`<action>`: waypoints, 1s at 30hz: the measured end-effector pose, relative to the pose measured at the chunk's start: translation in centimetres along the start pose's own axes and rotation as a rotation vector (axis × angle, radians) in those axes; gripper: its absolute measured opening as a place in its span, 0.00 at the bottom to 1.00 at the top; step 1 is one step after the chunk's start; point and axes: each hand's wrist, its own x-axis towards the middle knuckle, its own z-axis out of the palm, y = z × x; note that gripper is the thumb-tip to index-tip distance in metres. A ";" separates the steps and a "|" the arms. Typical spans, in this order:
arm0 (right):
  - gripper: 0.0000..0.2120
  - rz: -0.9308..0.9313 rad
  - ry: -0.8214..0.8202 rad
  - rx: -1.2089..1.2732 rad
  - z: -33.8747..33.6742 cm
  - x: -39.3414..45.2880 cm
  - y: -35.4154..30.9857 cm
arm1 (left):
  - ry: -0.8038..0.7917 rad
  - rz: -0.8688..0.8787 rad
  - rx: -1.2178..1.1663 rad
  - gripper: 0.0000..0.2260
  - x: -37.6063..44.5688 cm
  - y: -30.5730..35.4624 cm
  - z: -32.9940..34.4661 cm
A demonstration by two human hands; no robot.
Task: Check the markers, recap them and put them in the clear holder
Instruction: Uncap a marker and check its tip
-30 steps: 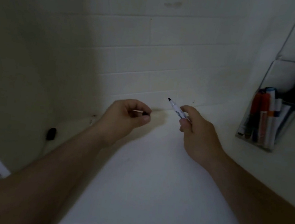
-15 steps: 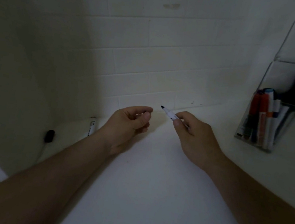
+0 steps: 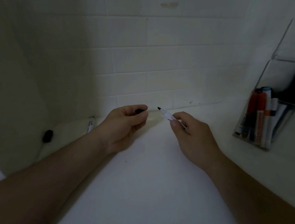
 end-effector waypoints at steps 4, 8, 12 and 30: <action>0.13 -0.063 -0.041 -0.094 0.1 -0.1 -0.1 | 0.018 -0.040 -0.064 0.09 0.5 -0.2 -0.4; 0.20 -0.141 -0.050 -0.173 0.3 -0.1 -0.1 | 0.009 -0.030 -0.076 0.10 0.5 -0.4 -0.1; 0.21 -0.137 -0.052 -0.164 0.5 -0.1 -0.1 | -0.049 -0.019 -0.038 0.10 0.1 -0.5 0.2; 0.20 -0.244 -0.017 -0.445 0.5 -0.3 0.4 | -0.219 0.460 1.209 0.08 -1.1 -1.0 -0.1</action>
